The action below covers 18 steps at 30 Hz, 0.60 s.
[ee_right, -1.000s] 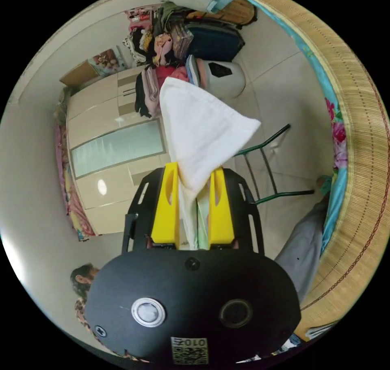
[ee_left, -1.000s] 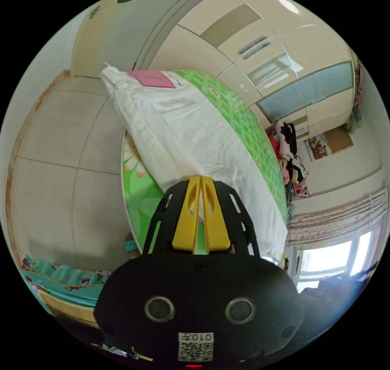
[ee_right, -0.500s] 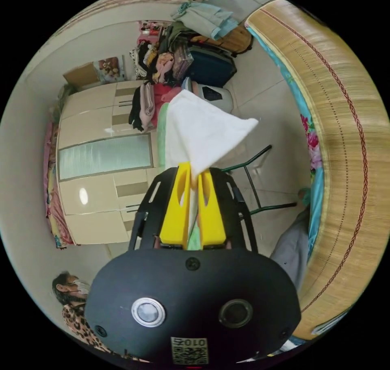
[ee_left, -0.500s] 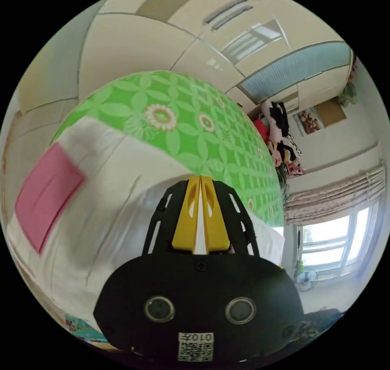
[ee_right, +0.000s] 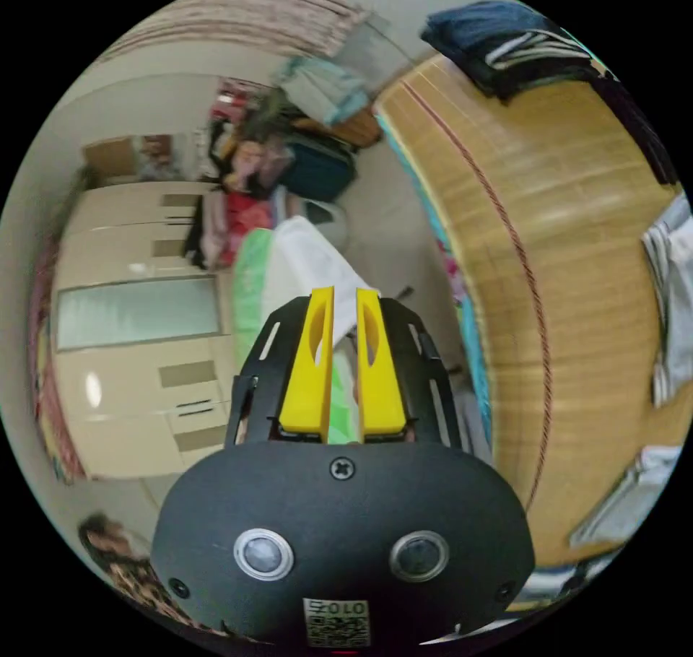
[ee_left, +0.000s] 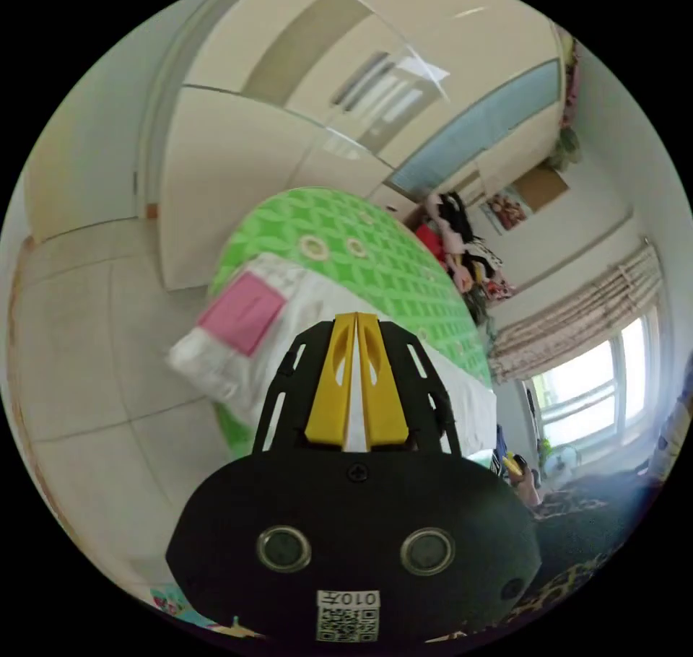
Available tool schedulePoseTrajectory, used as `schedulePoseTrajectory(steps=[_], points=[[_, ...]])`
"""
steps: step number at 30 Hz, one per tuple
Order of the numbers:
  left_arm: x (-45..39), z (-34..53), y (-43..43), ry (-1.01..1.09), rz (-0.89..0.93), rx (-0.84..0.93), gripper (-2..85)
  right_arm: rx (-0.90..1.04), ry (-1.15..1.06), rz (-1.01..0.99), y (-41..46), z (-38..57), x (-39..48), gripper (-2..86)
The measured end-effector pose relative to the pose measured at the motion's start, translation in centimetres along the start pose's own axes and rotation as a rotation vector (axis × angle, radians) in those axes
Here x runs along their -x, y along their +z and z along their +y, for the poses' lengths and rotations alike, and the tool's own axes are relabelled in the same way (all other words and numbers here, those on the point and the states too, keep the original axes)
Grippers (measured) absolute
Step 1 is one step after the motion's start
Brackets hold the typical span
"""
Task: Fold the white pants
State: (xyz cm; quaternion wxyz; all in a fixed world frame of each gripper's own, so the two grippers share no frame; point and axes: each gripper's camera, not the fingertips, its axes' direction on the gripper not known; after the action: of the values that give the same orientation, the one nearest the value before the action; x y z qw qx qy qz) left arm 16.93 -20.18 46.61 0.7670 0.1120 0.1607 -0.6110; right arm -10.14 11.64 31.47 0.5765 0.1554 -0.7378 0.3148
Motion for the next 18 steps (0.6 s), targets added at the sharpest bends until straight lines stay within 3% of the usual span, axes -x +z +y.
schedulePoseTrajectory(steps=[3,10,13,15,18], points=[[1.2,1.9,-3.1,-0.041,-0.034,-0.022,-0.1,0.098,-0.216,-0.291,1.2,-0.3,3.5,7.4],[0.6,4.3,-5.8,-0.196,-0.135,0.036,0.1,0.402,-0.525,-0.515,12.4,-2.2,15.3,6.9],[1.2,5.0,-7.4,-0.285,-0.259,0.016,0.3,0.677,-0.659,-0.473,19.8,0.9,22.6,8.5],[2.0,6.1,-8.4,-0.303,-0.196,-0.006,0.7,0.914,-0.782,-0.389,25.5,6.8,28.6,10.2],[4.2,7.8,-9.3,-0.323,-0.103,-0.027,2.6,1.088,-1.022,-0.123,30.3,17.2,35.2,12.2]])
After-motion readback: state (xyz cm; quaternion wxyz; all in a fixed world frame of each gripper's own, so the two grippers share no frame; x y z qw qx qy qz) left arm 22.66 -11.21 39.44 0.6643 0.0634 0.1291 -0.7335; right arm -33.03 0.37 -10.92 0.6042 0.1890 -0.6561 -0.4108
